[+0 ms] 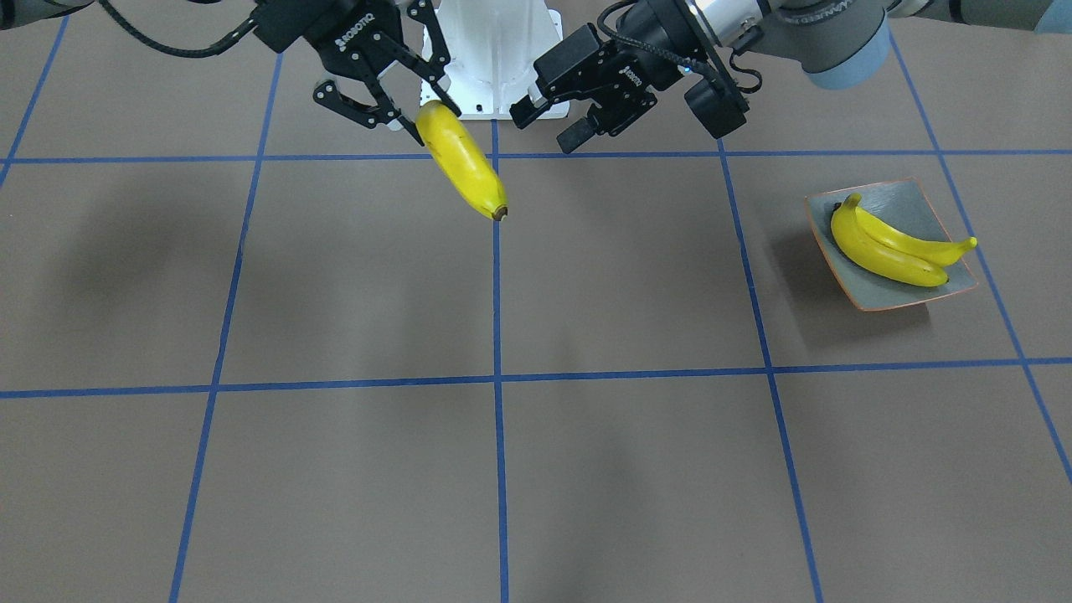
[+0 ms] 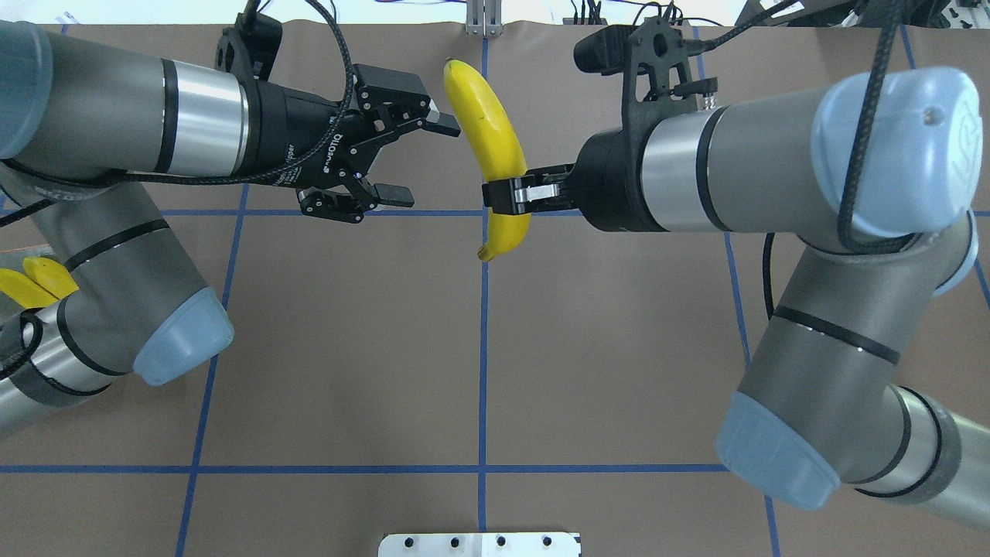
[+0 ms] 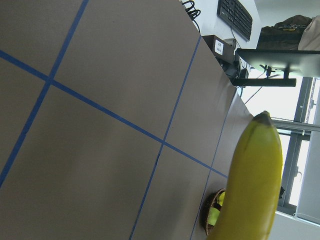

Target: Transfer all bananas from basket to plate

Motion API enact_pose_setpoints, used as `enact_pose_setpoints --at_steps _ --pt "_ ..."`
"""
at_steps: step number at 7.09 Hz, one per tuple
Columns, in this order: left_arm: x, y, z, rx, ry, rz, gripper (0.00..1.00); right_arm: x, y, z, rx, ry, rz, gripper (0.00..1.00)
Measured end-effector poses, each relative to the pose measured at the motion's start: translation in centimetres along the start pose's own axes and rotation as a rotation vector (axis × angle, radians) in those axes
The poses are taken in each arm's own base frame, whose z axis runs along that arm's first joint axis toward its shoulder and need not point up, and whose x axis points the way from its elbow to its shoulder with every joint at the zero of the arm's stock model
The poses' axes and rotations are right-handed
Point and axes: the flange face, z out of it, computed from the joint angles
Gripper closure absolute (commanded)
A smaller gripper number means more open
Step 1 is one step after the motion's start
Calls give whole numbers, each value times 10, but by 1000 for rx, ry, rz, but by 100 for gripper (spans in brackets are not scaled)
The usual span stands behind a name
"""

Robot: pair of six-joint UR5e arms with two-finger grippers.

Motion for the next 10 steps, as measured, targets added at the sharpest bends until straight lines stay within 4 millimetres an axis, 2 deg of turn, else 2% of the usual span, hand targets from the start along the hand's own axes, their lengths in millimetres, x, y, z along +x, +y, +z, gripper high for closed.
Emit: enact_pose_setpoints --at_steps 2,5,6,7,9,10 --pt "8 5 -4 3 25 -29 0 -12 16 8 13 0 -2 100" --pt "7 1 -3 22 28 -45 1 -25 26 3 20 -24 -7 100" --pt "6 0 -2 24 27 -46 7 -26 27 2 20 -28 -7 100" --pt "7 0 -2 24 28 -45 24 -27 27 2 20 -29 -7 100" --pt "9 2 -3 22 32 -44 71 -29 29 2 17 -33 -8 100" --pt "9 2 -3 22 33 -43 100 -30 29 2 16 -36 -8 100"
